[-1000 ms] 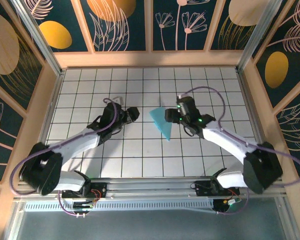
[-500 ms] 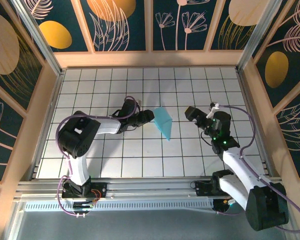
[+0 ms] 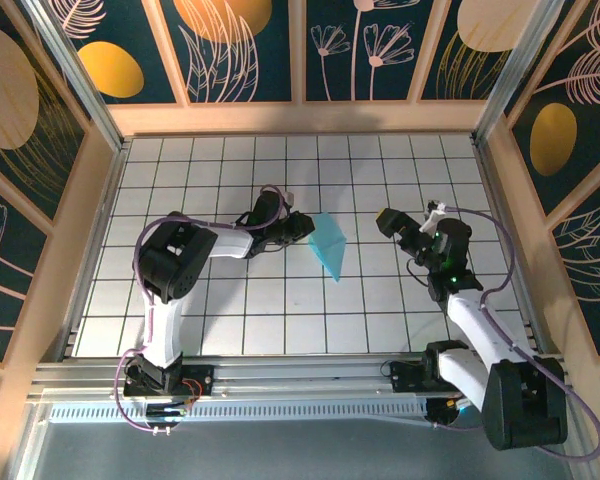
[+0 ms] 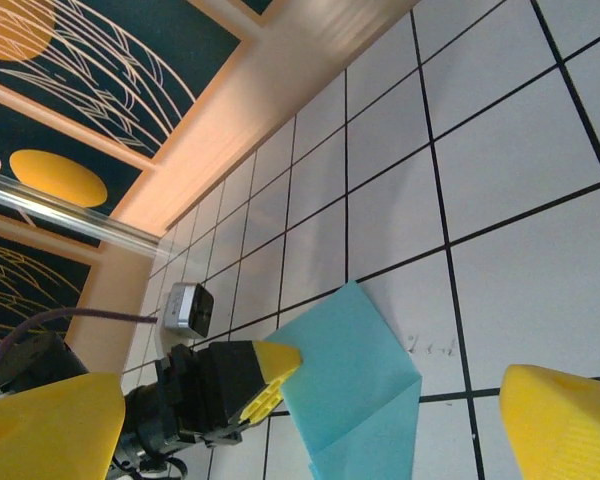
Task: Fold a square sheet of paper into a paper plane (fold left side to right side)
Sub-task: Fold the wing for the fifth time at the center of the table.
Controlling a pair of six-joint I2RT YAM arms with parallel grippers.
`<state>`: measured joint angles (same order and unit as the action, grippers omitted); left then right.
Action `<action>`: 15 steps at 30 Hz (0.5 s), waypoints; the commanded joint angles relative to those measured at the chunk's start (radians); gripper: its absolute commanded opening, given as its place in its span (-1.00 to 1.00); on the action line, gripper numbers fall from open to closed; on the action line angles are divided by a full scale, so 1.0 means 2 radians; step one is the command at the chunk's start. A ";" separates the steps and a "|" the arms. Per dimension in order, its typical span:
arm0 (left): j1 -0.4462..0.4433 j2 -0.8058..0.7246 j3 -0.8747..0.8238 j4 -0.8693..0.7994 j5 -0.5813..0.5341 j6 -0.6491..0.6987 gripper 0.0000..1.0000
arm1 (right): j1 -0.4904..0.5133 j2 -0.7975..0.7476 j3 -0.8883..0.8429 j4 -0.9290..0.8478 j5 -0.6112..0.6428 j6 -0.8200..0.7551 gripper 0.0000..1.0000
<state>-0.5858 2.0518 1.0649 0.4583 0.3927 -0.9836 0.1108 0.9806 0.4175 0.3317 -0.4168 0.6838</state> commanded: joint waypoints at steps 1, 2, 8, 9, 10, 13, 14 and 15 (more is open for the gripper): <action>-0.002 0.001 0.007 0.013 0.008 0.007 -0.91 | -0.007 0.009 0.029 0.018 -0.040 -0.010 0.93; -0.002 -0.004 0.005 0.011 0.008 0.013 -0.97 | -0.008 0.014 0.033 0.017 -0.049 -0.018 0.93; 0.000 -0.074 -0.030 0.024 0.044 0.085 -1.00 | -0.012 0.067 0.059 -0.011 -0.158 -0.111 0.87; 0.001 -0.088 -0.041 0.032 0.056 0.097 -1.00 | -0.012 0.079 0.064 -0.017 -0.178 -0.127 0.84; 0.001 -0.105 -0.053 0.043 0.072 0.107 -1.00 | -0.011 0.090 0.067 -0.023 -0.192 -0.140 0.84; 0.004 -0.151 -0.089 0.068 0.107 0.128 -1.00 | -0.006 0.112 0.063 -0.021 -0.218 -0.168 0.85; 0.004 -0.163 -0.097 0.076 0.118 0.132 -1.00 | -0.005 0.117 0.058 -0.012 -0.221 -0.171 0.85; 0.004 -0.181 -0.105 0.081 0.128 0.137 -1.00 | -0.001 0.123 0.051 0.001 -0.225 -0.172 0.87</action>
<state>-0.5827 1.7649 0.8932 0.5297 0.5453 -0.7876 0.0967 1.2095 0.5270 0.3080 -0.7704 0.4225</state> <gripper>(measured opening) 0.044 0.931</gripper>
